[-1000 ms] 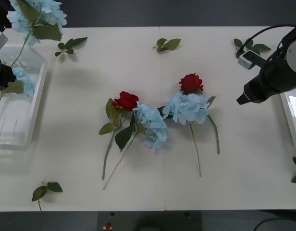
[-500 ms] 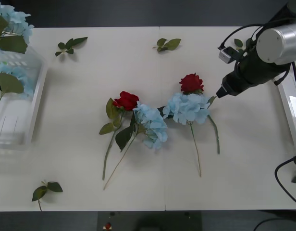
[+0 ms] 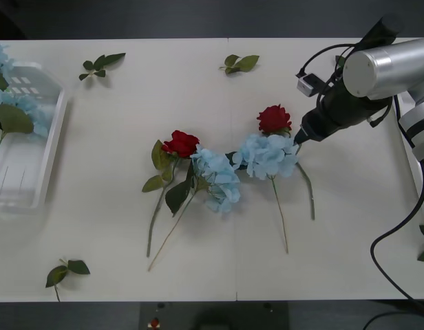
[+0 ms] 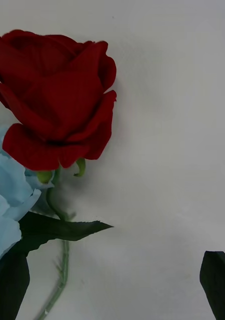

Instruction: Put the red flowers into the right box and the blue flowers into the left box

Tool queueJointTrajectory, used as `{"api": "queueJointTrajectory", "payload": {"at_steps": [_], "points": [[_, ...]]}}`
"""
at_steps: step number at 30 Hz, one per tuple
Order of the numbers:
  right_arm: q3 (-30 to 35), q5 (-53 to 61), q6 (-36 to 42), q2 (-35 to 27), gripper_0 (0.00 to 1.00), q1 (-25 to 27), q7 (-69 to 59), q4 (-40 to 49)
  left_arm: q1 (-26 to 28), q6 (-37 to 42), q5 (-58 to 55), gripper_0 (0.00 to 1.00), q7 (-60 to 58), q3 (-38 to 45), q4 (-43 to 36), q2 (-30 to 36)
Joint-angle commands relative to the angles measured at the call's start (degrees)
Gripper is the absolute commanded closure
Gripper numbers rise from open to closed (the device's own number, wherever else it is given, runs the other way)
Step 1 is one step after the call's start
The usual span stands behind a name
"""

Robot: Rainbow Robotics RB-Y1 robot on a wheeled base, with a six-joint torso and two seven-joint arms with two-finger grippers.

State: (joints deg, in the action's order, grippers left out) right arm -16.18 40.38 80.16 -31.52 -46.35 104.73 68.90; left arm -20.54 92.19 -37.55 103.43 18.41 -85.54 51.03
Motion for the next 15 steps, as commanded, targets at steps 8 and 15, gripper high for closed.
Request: {"api": "queueJointTrajectory", "payload": {"at_steps": [8, 15], "points": [[-4.83, -4.17, -4.67, 3.13, 0.0, -1.81, 1.88, -2.72, 0.32, -4.56, 6.0, 0.4, -2.53, -7.69, -1.12, 2.15], [-5.09, -5.31, -6.07, 4.8, 0.0, -1.81, 1.79, -3.86, 0.32, -5.62, 4.15, 0.0, -1.65, -7.86, -1.82, 2.24]]}}
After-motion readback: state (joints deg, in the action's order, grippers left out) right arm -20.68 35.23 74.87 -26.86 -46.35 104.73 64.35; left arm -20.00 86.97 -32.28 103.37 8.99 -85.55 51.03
